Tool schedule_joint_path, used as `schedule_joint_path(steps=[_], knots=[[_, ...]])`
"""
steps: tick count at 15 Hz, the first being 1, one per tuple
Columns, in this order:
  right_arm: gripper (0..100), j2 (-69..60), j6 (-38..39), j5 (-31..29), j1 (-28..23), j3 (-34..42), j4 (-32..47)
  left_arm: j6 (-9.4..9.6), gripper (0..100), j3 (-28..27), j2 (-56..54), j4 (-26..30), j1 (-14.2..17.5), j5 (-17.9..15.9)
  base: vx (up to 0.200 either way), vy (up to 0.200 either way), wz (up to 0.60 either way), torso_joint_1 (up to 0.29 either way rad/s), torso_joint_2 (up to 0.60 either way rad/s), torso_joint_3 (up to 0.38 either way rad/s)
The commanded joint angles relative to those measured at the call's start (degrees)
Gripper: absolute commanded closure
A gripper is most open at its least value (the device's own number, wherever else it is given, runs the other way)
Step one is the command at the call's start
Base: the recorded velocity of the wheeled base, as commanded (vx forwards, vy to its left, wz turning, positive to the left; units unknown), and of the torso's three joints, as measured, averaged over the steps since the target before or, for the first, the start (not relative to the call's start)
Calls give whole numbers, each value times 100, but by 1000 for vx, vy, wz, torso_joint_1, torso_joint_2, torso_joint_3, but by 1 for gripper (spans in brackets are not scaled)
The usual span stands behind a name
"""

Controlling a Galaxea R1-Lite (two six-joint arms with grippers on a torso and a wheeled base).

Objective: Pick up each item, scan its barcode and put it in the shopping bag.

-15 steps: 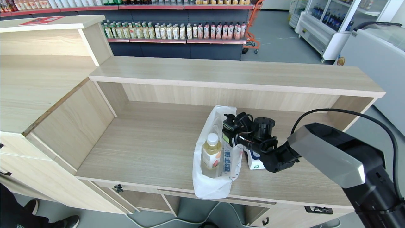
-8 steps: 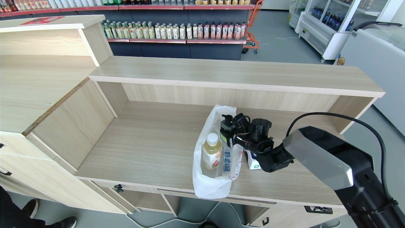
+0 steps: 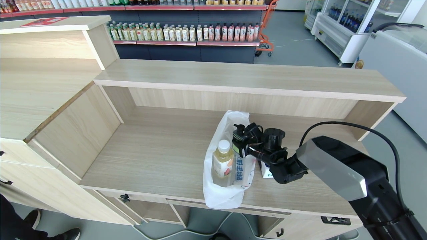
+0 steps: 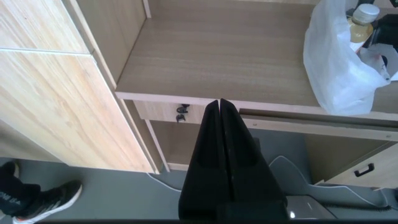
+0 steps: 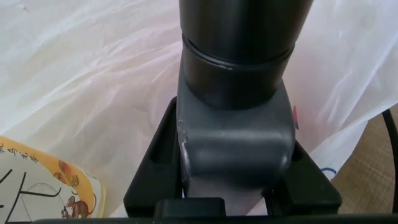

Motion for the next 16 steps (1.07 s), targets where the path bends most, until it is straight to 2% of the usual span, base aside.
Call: schedule_joint_path(steps=[1, 2, 3, 8, 12, 13, 16], knots=[[100, 19, -4, 4, -7, -1, -46, 0, 100, 1, -2, 2, 0, -1, 0, 0, 0, 0, 0, 0], [100, 28, -4, -5, -7, 16, -72, 0, 100, 1, -2, 2, 0, -1, 0, 0, 0, 0, 0, 0], [0, 36, -4, -5, -7, 25, -72, 0, 100, 1, -2, 2, 0, -1, 0, 0, 0, 0, 0, 0], [0, -342, 66, -5, -7, 174, -116, 0, 100, 1, 6, 2, 0, -1, 0, 0, 0, 0, 0, 0], [0, -1493, 532, -5, -25, 1009, -142, 0, 100, 1, -2, 2, 0, -1, 0, 0, 0, 0, 0, 0], [0, -1924, 708, -5, -77, 1422, -142, 0, 100, 1, -2, 2, 0, -1, 0, 0, 0, 0, 0, 0], [0, -3822, 1103, -14, -385, 3382, -90, 0, 100, 1, 6, 2, 0, -1, 0, 0, 0, 0, 0, 0]])
